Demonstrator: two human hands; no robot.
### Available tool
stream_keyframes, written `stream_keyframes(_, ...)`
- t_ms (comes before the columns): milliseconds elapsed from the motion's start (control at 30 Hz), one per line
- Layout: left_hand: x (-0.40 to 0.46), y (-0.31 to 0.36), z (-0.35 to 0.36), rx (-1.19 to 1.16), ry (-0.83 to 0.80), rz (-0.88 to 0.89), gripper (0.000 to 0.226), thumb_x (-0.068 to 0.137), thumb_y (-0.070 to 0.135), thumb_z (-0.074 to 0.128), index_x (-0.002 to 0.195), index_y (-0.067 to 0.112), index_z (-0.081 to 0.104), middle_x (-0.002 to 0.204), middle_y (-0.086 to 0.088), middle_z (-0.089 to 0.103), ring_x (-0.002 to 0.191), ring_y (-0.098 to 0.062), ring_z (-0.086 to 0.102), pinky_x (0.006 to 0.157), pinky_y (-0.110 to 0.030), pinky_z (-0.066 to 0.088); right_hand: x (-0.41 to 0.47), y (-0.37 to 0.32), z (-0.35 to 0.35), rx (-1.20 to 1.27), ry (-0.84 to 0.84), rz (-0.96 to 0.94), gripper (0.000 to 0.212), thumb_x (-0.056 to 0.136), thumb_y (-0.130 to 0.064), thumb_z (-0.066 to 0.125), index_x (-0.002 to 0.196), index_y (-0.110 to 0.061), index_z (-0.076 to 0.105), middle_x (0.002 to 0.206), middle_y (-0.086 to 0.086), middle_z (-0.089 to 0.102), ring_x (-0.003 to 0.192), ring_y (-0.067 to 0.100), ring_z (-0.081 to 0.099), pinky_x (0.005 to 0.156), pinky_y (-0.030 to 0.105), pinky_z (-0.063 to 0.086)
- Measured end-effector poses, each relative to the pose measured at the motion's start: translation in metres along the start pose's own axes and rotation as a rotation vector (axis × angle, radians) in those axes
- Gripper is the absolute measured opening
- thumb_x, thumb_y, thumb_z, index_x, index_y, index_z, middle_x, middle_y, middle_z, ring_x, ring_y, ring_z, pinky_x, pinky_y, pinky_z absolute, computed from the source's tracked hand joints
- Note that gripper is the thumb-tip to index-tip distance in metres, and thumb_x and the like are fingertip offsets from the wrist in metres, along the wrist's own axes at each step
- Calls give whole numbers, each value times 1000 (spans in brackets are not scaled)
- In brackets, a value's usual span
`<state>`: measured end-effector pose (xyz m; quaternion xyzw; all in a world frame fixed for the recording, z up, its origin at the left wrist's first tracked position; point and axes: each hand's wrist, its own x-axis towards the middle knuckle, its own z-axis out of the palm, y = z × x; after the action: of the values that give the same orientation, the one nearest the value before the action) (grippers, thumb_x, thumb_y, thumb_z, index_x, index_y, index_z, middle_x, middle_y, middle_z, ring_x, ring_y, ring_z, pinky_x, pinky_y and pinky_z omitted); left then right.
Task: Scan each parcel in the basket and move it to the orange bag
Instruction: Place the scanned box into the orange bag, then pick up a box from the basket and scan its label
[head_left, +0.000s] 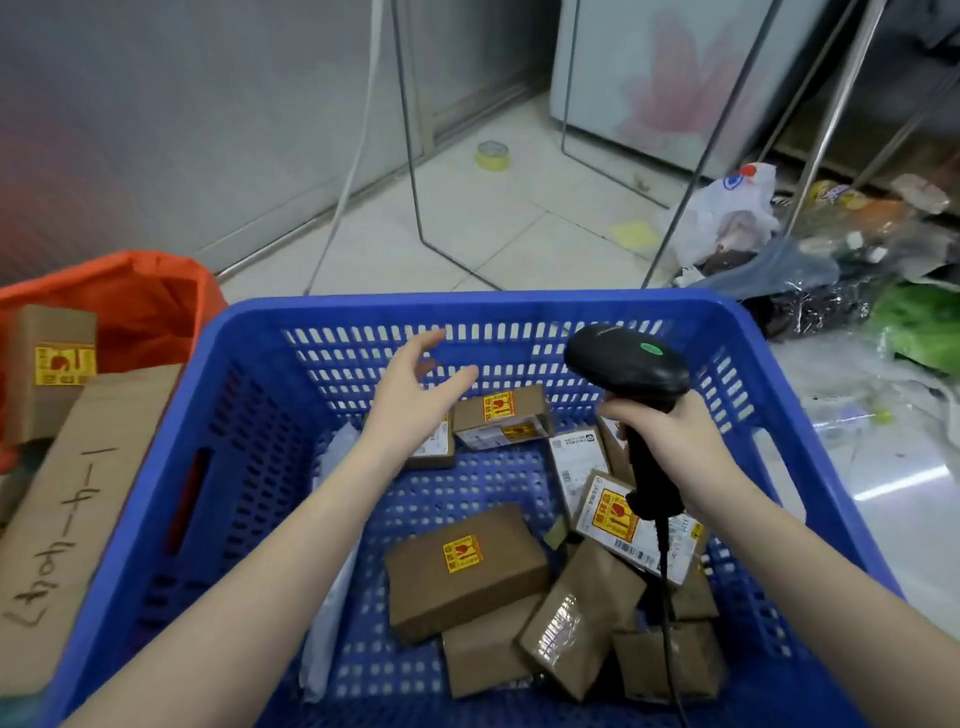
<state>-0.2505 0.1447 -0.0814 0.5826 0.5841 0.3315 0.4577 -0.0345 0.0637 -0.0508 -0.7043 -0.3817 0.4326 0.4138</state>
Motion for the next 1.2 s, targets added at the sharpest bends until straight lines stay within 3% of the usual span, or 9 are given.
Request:
stream_keyframes(67,13,-22,12,31,-22,-31,57,87,33,68,138,25,44,142,9,46,126,-10,45,103,-34,42,16,20,9,-23,-16,15,9,80,-10,70,78,-7,61,59,7,48,48,14,47,46,22,41)
stream_keyframes(167,34,-53,29,67,-52,-57,57,87,32,68,138,24,44,140,9,46,124,-8,44,99,-28,40,39,49,22,-4,-45,97,11,80,-12,70,84,-5,63,61,8,50,53,20,49,53,31,43)
stream_keyframes(333,69,-103,55,124,-86,-95,57,85,25,71,136,18,46,136,4,49,124,-11,45,94,-21,36,70,94,40,10,-67,187,11,81,-13,69,89,-7,63,63,5,53,51,15,52,49,27,42)
stream_keyframes(433,86,-131,70,206,-151,-112,64,83,22,73,138,15,44,140,-1,47,128,-16,43,99,-25,37,90,117,45,10,-10,215,13,80,-15,70,90,-11,63,67,1,57,65,20,54,61,31,41)
stream_keyframes(667,99,-165,96,404,-155,8,65,74,25,80,130,15,47,126,-4,33,123,-23,44,107,-40,40,119,147,58,81,48,308,12,73,-20,72,79,-14,64,52,0,55,55,22,53,61,38,43)
stream_keyframes(800,89,-176,107,488,-148,65,74,74,29,79,137,17,41,135,-7,31,127,-22,36,109,-40,36,126,147,63,82,41,281,24,75,-22,72,95,-14,64,65,2,59,66,21,56,63,36,45)
stream_keyframes(933,93,-179,107,650,-137,87,80,76,35,76,143,21,34,138,-6,32,128,-23,31,105,-40,32,126,146,65,122,15,287,29,78,-17,70,105,-10,62,74,4,59,67,18,57,54,30,46)
stream_keyframes(1067,89,-180,106,803,-199,85,74,76,46,74,138,24,39,133,-5,35,125,-25,31,101,-40,31,122,147,64,130,7,284,26,80,-15,69,104,-11,61,75,3,58,66,16,57,52,28,45)
stream_keyframes(1200,80,-163,98,650,-252,96,67,72,50,76,124,21,46,122,1,50,111,-19,48,91,-40,42,113,139,58,103,2,272,20,80,-14,69,98,-10,63,75,8,59,62,17,56,55,31,47)
